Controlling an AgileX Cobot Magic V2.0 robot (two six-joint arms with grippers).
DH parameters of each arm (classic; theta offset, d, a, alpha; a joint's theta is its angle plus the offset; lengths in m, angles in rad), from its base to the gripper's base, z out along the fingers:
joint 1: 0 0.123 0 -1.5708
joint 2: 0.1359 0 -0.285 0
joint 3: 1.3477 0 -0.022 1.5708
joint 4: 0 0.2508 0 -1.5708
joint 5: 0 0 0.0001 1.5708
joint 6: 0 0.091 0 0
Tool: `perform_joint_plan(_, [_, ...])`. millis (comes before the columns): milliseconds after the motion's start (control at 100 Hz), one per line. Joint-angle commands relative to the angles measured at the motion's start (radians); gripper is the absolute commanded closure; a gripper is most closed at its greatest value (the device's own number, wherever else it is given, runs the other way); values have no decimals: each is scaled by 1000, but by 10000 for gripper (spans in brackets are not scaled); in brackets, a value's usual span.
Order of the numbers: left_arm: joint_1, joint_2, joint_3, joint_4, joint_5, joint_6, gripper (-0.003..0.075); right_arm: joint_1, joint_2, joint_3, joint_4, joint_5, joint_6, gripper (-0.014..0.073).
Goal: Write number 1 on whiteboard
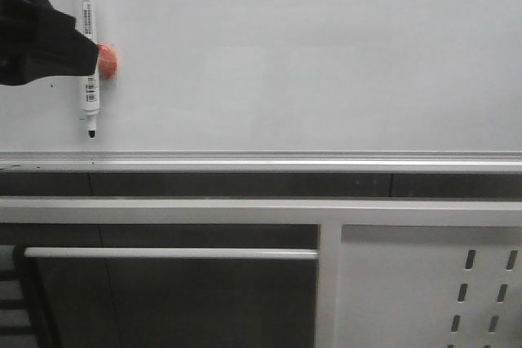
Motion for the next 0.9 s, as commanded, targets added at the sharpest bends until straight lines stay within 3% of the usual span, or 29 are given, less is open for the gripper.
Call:
perform_joint_plan(0, [-7,-9,-24,6,-33,1,392,3,21,-35,-5,-77,-11,247])
perform_joint_plan(550, [-7,94,-24,6,-186,-14,393,3,21,-35,-5,-77,-11,247])
perform_joint_plan(890, [-7,98,-24,16,-129,-65,393,3,21,-35,-5,-77,-11,247])
